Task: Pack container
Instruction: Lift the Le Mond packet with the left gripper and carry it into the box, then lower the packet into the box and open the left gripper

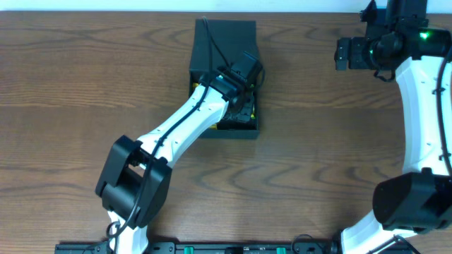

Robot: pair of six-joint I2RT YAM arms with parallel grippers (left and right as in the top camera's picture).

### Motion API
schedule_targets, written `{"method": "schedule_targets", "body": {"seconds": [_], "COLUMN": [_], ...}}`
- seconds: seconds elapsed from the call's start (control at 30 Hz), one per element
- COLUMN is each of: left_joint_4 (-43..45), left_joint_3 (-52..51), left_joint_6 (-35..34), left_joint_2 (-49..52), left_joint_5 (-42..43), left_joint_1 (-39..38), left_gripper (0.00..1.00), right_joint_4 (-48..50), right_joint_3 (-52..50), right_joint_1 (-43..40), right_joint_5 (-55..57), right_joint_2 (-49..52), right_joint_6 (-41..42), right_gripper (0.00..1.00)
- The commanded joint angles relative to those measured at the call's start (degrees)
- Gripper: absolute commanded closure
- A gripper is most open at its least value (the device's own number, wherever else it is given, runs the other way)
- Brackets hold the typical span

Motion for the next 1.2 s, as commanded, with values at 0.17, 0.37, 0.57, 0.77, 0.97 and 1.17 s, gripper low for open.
{"method": "schedule_targets", "body": {"seconds": [0.17,0.37,0.57,0.77,0.97,1.17], "left_joint_4": [-0.6,-2.1,-2.8,-3.5,-3.5,-3.5], "left_joint_3": [-0.4,-0.4,-0.4,-0.4,-0.4,-0.4], "left_joint_6": [-3.1,-3.5,-3.4,-3.2,-3.2,-2.4], "left_joint_2": [2.9,3.0,3.0,3.1,3.1,3.1], "left_joint_5": [2.9,0.5,-1.4,-3.8,-4.6,-4.5], "left_joint_1": [-0.3,-0.8,-1.7,-2.3,-2.3,-2.3], "left_gripper": [0.57,0.58,0.58,0.57,0.57,0.23], "right_joint_4": [-0.2,-0.2,-0.2,-0.2,-0.2,0.1], "right_joint_3": [-0.2,-0.2,-0.2,-0.2,-0.2,-0.2], "right_joint_1": [-0.3,-0.3,-0.3,-0.3,-0.3,-0.3], "right_joint_5": [-0.3,-0.3,-0.3,-0.3,-0.3,-0.3], "right_joint_2": [0.4,0.4,0.4,0.4,0.4,0.4], "right_joint_6": [-0.4,-0.4,-0.4,-0.3,-0.3,-0.3], "right_gripper": [0.01,0.01,0.01,0.01,0.01,0.01]}}
